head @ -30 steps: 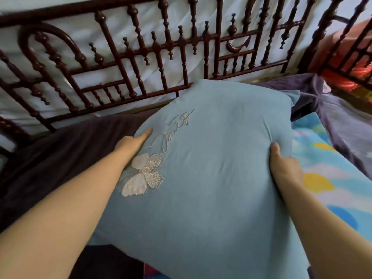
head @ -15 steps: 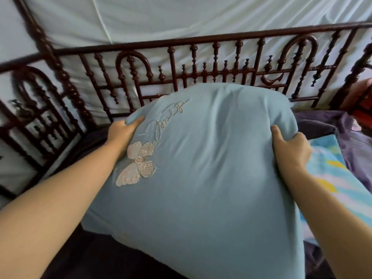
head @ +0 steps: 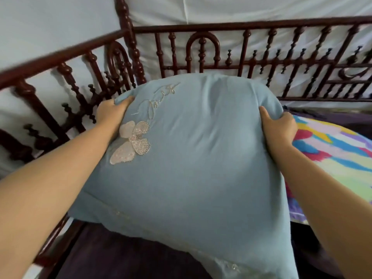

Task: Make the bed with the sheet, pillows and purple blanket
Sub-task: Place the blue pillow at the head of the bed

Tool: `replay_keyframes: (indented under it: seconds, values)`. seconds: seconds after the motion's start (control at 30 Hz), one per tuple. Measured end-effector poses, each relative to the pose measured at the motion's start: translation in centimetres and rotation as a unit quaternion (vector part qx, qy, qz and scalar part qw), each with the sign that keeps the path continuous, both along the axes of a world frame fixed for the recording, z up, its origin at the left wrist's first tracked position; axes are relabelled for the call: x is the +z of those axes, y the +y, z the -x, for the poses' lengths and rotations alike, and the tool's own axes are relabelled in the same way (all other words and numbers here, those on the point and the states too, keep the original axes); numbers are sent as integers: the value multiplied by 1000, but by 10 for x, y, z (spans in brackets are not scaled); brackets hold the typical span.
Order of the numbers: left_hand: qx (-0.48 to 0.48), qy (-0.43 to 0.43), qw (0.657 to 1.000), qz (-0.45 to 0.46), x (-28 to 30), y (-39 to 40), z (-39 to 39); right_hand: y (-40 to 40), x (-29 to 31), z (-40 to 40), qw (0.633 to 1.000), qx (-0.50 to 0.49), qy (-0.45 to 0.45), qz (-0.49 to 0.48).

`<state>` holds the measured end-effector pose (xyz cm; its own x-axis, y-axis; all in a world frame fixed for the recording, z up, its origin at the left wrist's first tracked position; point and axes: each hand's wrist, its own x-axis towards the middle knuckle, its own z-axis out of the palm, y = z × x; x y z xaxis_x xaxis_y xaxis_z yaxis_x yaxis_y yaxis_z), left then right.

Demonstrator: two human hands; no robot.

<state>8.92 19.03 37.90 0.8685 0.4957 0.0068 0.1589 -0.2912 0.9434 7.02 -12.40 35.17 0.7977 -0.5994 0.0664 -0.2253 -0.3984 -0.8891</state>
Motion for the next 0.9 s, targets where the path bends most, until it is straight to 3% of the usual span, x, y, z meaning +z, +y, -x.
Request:
replay_keyframes:
  seconds: [0.23, 0.5, 0.9]
  values:
    - [-6, 39, 999, -14, -33, 115, -38, 113, -45, -42, 999, -8, 49, -10]
    - [14, 82, 994, -65, -81, 164, -98, 170, -91, -114, 992, 12, 120, 30]
    - [72, 32, 982, -171, -133, 193, -259, 197, -126, -299, 994, 28, 64, 87]
